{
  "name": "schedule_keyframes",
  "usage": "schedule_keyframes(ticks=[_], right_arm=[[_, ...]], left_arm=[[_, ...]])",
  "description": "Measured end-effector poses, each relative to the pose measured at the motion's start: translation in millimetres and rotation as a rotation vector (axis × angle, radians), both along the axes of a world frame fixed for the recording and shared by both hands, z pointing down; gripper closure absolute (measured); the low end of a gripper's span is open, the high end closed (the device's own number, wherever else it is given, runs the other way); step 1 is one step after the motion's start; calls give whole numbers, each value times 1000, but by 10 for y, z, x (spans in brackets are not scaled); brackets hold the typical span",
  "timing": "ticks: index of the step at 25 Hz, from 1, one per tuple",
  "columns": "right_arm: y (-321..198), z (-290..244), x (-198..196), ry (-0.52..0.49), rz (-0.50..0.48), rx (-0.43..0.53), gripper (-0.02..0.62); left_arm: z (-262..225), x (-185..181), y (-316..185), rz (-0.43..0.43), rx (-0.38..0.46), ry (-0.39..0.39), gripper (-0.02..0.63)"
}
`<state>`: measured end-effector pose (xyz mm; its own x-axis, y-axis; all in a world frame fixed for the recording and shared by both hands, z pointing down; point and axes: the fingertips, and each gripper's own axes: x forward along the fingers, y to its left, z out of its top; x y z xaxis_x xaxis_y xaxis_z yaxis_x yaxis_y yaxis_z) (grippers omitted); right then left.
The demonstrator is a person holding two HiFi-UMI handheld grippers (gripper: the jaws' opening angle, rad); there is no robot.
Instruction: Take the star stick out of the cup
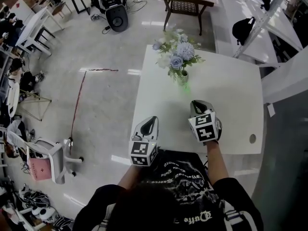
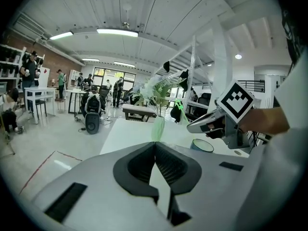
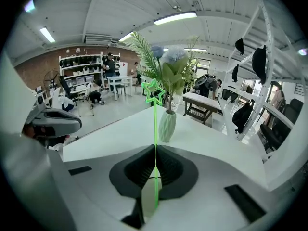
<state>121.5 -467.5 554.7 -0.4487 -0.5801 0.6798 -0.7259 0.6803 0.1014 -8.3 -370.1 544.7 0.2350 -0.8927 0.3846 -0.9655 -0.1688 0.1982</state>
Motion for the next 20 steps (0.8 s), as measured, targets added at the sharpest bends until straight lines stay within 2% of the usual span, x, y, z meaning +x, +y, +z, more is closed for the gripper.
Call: schedule_keyframes(ticks=[9,15,20], right_arm=[[19,-368,110,-111,38,108,584],[96,-798,171,-271,56,247,584],[234,-1064,215,-315,45,352,584]], left_arm=[[-50,109,-20,51,10,-2,586],[-106,193,-40,94,21,3,586],[-226,299,-61,144,47,16,586]])
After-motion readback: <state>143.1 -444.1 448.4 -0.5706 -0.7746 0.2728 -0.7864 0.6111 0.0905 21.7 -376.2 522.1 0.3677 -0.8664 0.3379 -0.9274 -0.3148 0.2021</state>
